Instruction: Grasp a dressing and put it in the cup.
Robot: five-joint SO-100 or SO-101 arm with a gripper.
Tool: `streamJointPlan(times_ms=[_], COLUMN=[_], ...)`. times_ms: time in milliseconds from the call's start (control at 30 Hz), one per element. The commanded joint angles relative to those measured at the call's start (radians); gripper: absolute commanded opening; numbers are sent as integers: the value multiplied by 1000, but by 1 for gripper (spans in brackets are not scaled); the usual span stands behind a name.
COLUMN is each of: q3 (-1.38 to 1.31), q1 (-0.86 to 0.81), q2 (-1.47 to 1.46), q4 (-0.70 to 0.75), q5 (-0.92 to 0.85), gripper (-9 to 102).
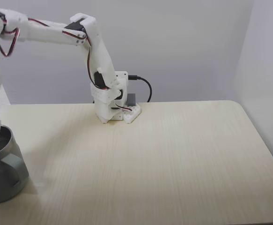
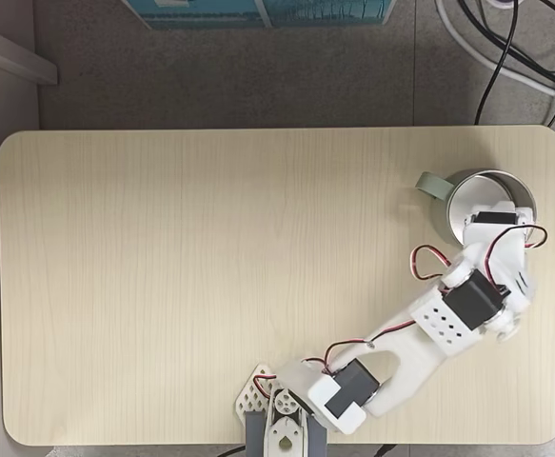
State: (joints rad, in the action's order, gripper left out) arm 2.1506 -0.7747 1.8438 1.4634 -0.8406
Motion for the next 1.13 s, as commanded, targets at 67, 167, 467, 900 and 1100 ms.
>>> streamJointPlan(times_ms=[67, 167, 467, 900, 1100], q3=[-9, -9, -9, -9, -9], q1=[-15, -14, 0, 8, 5], q2=[-2, -11, -91, -120, -121], q4=[-29, -29, 29, 49, 49], q5=[-3, 8, 38, 38, 34], gripper=[0, 2, 35, 35, 34])
